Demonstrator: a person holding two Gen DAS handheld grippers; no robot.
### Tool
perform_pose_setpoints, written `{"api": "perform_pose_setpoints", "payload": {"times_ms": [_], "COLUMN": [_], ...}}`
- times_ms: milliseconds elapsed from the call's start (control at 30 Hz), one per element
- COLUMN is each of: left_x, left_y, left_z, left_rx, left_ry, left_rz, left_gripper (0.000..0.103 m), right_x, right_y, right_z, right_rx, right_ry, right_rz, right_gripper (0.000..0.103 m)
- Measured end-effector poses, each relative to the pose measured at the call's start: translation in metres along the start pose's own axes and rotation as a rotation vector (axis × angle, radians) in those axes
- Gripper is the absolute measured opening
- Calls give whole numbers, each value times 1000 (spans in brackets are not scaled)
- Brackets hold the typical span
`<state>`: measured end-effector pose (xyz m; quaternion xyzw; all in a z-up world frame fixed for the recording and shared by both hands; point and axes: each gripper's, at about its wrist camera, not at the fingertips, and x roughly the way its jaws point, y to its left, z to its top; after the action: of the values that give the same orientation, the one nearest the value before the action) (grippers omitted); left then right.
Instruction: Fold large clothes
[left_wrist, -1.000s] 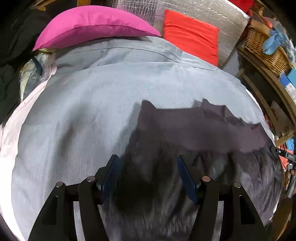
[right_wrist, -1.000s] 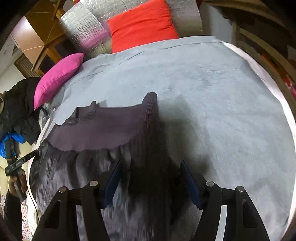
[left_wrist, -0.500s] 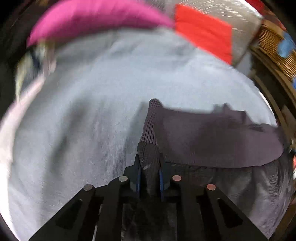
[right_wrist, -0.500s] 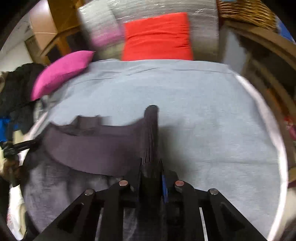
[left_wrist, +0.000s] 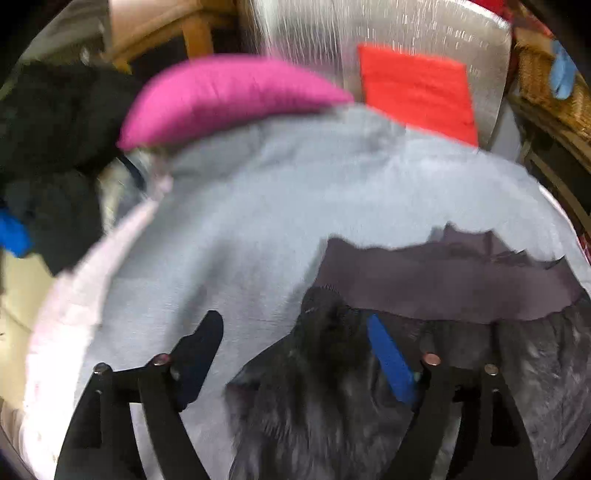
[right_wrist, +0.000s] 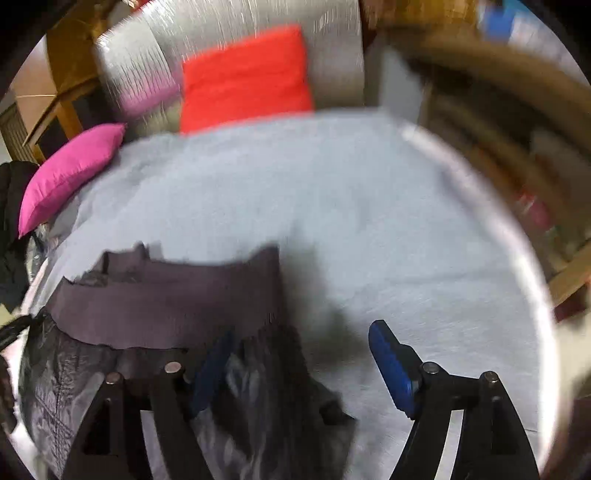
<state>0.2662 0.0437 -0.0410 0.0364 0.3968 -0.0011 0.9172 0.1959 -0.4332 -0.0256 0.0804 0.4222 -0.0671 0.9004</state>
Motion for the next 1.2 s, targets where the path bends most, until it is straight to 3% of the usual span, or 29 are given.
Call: {"api": "perform_pose_setpoints", "payload": {"times_ms": [133, 233, 333, 500, 833, 1033, 1200], "left_x": [-48, -64, -58, -57, -44, -46, -72], "left_y": [-10, -26, -41, -50, -52, -50, -32], "left_z": [-34, -66, -84, -105, -115, -113, -105], "left_rx": [-42, -30, -30, -46, -33, -29, -90], "left_ry": [-56, -43, 19, 52, 80, 85, -14], "left_rz": [-65, -85, -105, -108, -94, -98, -105], "left_gripper": [82, 82, 82, 82, 84, 84, 84], "right_x": [-62, -79, -64, -34, -26, -38, -79], "right_y": [26, 56, 66, 43, 17, 20, 31], "right_z": [-32, -71, -101, -129, -127, -127, -121], "right_rx": [-35, -115, -146, -123, -38, -34, -38], "right_ry": [-107, -146, -98, 18, 35, 11, -96], "right_rz": [108, 118, 54, -28, 0, -19, 29], "right_gripper": [79, 79, 79, 79, 87, 87, 88]}}
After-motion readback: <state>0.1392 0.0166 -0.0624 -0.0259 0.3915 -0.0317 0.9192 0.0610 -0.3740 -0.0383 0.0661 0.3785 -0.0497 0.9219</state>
